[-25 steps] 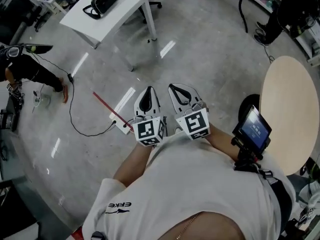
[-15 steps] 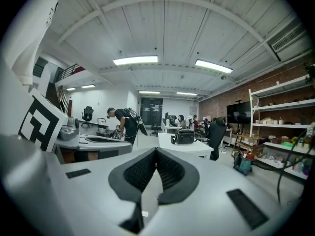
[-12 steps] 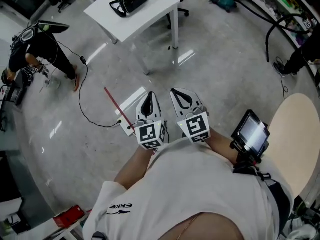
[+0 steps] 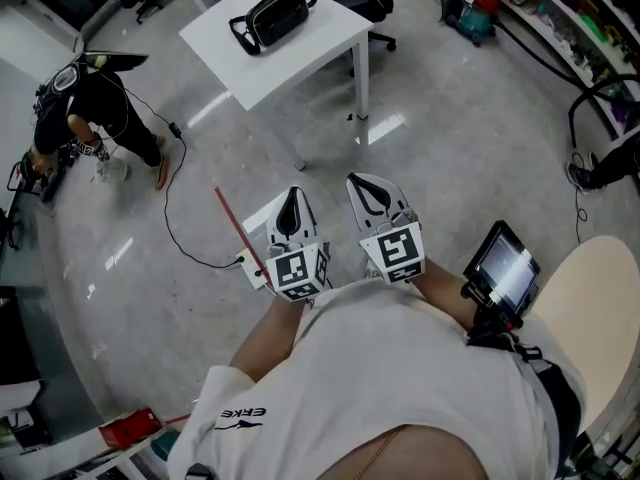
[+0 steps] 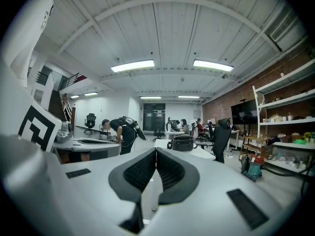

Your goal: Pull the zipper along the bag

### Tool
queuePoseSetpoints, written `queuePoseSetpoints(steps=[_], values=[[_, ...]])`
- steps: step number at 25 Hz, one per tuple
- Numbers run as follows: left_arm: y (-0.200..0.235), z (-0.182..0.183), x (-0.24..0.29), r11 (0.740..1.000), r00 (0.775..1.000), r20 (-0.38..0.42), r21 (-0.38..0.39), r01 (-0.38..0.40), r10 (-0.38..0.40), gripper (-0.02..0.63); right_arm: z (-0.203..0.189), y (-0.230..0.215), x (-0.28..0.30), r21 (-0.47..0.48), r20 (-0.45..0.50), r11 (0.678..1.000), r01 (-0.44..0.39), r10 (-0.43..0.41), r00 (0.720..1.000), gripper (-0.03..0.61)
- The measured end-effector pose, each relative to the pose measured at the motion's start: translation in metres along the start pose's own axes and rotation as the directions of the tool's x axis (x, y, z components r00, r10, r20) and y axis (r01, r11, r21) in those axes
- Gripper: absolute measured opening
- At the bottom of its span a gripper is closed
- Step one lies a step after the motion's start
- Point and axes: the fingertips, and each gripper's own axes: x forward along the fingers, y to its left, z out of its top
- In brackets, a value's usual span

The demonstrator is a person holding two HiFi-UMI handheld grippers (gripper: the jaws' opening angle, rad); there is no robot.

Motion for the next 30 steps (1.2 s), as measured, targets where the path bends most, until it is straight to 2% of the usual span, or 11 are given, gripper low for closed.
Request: queuePoseSetpoints(steps=[6,14,23,30], values=[[-0.01,0.004,0.036,1.0,1.0,-0.003,-0.012,-0.019,0.019,0.003,-0.003,-0.041,0.014,0.03,0.007,1.0,0.006,-0.007,1.0,0.005],[-0.001,-0.002,0.071,1.0,0.999,-0.033,-0.005,-0.018,0.018,0.002,-0.019,-0.061,0.042,0.059,-0.027,0.998,0.008,-0.006,1.0,0.005],[0.049,0.003,0.15,1.0,1.0,-0.019,-0.016,-0.008,0.008,0.002,-0.012,-0.082,0.126,0.033,-0.037,0.999,0.014,-0.013,0.999,0.005],[0.1,0.026,0.209,0.999,1.0,-0.007,-0.039,-0.01,0.01,0.002,0.018,-0.093,0.201,0.013,-0.041,1.0,0.018,-0.018,0.999,0.005]])
